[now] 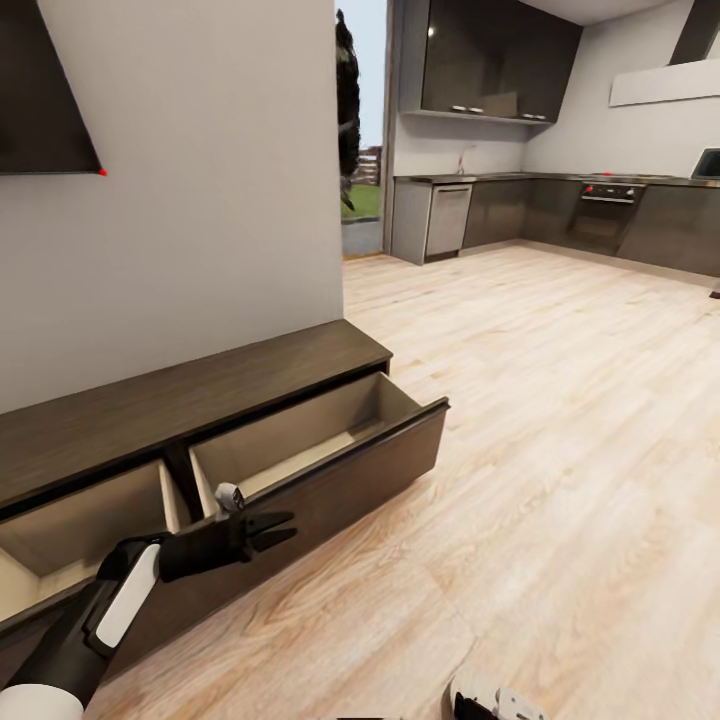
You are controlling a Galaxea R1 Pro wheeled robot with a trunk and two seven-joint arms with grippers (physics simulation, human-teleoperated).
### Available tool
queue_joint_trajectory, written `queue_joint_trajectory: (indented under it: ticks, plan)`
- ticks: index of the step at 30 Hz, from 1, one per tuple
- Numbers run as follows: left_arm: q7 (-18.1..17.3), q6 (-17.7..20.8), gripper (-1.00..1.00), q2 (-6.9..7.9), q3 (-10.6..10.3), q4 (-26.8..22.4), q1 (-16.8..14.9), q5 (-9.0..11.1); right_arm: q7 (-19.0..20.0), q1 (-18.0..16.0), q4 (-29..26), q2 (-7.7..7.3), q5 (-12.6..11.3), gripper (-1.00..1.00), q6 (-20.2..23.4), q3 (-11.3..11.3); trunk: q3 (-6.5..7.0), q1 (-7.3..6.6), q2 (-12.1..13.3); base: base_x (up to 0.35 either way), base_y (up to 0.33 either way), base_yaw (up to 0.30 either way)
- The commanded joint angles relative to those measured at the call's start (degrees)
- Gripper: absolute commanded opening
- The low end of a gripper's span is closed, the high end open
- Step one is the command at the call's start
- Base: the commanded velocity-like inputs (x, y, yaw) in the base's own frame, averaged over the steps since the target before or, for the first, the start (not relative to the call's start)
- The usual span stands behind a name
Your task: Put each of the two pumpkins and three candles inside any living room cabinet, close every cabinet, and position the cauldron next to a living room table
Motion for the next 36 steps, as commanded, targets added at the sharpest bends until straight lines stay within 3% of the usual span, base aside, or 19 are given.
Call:
queue_joint_trajectory:
  ticks: [1,36]
  plan:
    - [-0.07,0.28,1.0,0.02,-0.1,0.01,-0.05,0.19,-0.32,-0.02,-0.03,0.0,-0.34,1.0,-0.13,0.49,-0.05,-0.01,-0.02,0.02,-0.021,0.0]
    - [-0.07,0.28,1.0,-0.03,-0.1,0.01,-0.05,0.2,-0.32,-0.02,-0.03,0.0,-0.34,1.0,-0.13,0.49,-0.05,-0.01,-0.02,0.074,-0.001,0.0]
